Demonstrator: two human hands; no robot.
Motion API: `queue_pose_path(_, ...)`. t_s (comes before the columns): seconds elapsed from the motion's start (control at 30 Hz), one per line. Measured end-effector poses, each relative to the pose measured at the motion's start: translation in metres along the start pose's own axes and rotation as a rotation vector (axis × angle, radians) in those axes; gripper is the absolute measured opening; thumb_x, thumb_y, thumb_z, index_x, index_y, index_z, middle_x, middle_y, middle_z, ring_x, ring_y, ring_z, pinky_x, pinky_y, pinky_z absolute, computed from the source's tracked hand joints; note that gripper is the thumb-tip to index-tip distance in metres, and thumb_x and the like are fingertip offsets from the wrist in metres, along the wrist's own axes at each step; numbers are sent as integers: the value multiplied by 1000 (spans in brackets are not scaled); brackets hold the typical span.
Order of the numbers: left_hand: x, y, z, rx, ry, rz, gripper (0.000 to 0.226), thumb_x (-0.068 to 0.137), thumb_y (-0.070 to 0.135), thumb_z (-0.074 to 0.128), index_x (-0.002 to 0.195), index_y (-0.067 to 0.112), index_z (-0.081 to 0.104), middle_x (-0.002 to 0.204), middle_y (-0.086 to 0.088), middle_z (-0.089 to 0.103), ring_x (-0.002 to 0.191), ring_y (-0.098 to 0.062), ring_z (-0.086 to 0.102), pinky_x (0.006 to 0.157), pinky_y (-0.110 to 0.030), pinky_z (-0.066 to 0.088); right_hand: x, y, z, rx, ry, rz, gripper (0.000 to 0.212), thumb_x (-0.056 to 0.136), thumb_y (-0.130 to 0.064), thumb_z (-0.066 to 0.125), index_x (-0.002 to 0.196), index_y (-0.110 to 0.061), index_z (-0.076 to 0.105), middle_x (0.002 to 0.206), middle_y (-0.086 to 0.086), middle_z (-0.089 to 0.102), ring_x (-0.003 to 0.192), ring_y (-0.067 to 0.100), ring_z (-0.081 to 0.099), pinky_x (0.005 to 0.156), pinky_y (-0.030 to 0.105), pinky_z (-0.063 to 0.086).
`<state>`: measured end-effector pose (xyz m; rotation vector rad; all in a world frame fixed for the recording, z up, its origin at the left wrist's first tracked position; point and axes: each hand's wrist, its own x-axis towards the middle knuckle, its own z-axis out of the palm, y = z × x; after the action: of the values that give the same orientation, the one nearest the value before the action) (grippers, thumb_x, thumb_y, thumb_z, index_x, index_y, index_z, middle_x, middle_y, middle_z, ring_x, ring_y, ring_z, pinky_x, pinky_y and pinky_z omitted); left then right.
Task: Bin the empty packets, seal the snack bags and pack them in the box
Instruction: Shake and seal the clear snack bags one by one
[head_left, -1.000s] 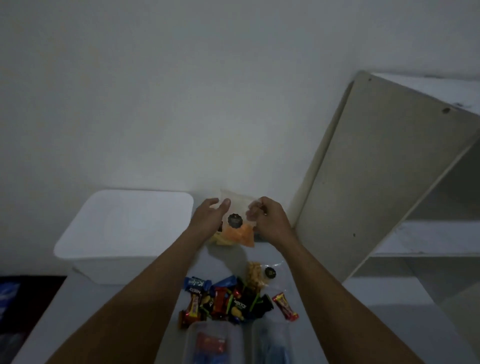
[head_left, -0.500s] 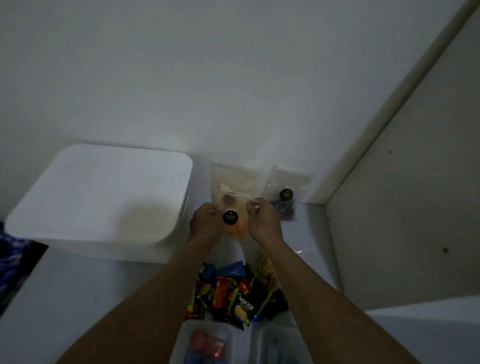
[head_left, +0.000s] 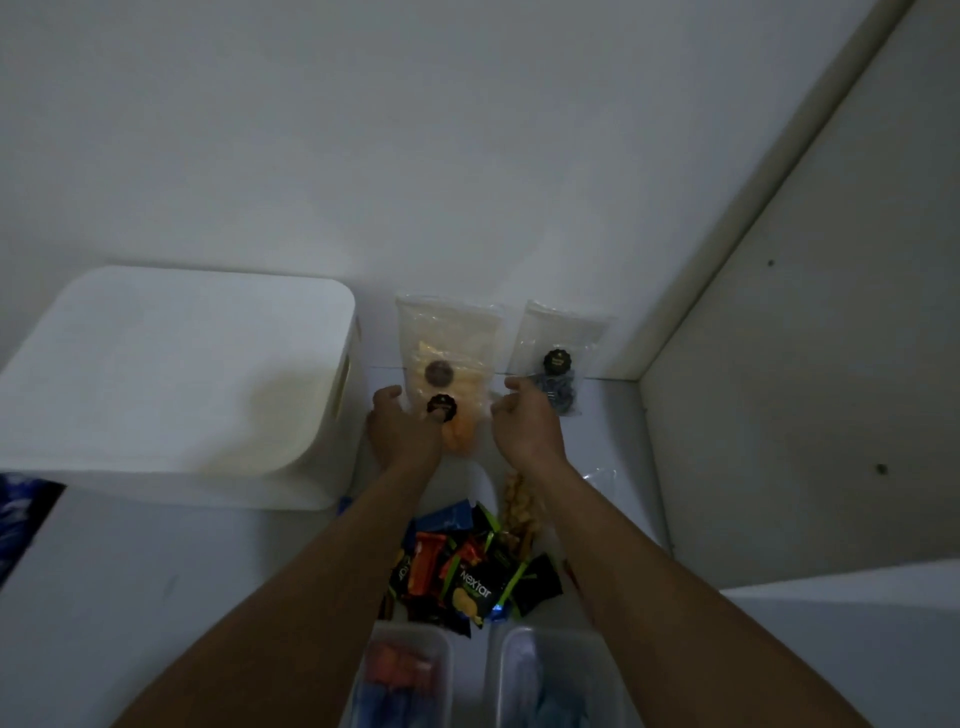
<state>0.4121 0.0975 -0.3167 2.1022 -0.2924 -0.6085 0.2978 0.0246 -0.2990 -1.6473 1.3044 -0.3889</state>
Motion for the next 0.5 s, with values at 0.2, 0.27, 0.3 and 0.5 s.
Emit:
queue_pose_path(0.2, -41, 8, 23, 193, -155, 322, 30, 86, 18, 71, 112, 15, 56, 109, -5, 62, 95, -20, 59, 75, -27, 43, -27, 21, -48, -136, -1, -5, 41, 95, -13, 57, 136, -15, 52, 127, 5, 59, 115, 20, 56, 83, 18, 38)
queue_pose_path(0.27, -50, 4, 38, 332, -346, 451, 30, 87, 22, 71, 114, 16, 59, 110, -4, 62, 99, -19, 58, 79, -29, 45, -36, 37, -61, -204, -9, 39, 48, 93, -16, 61, 140, -16, 49, 135, 9, 56, 120, 23, 55, 86, 21, 41)
queue_pose_path(0.3, -52, 2, 45, 420, -425, 499, 31, 88, 25, 70, 116, 18, 60, 115, -5, 62, 103, -20, 58, 82, -30, 45, -39, 45, -66, -240, -28, 63, 52, 91, -15, 63, 141, -16, 47, 137, 10, 55, 121, 24, 55, 89, 23, 43)
queue_pose_path(0.5, -53, -9, 77, 807, -644, 600, 47, 92, 28, 64, 136, 17, 53, 144, -9, 48, 133, -25, 43, 106, -32, 35, -52, 92, -78, -467, -82, 184, 60, 85, -20, 67, 140, -15, 45, 136, 17, 47, 122, 35, 51, 99, 40, 47)
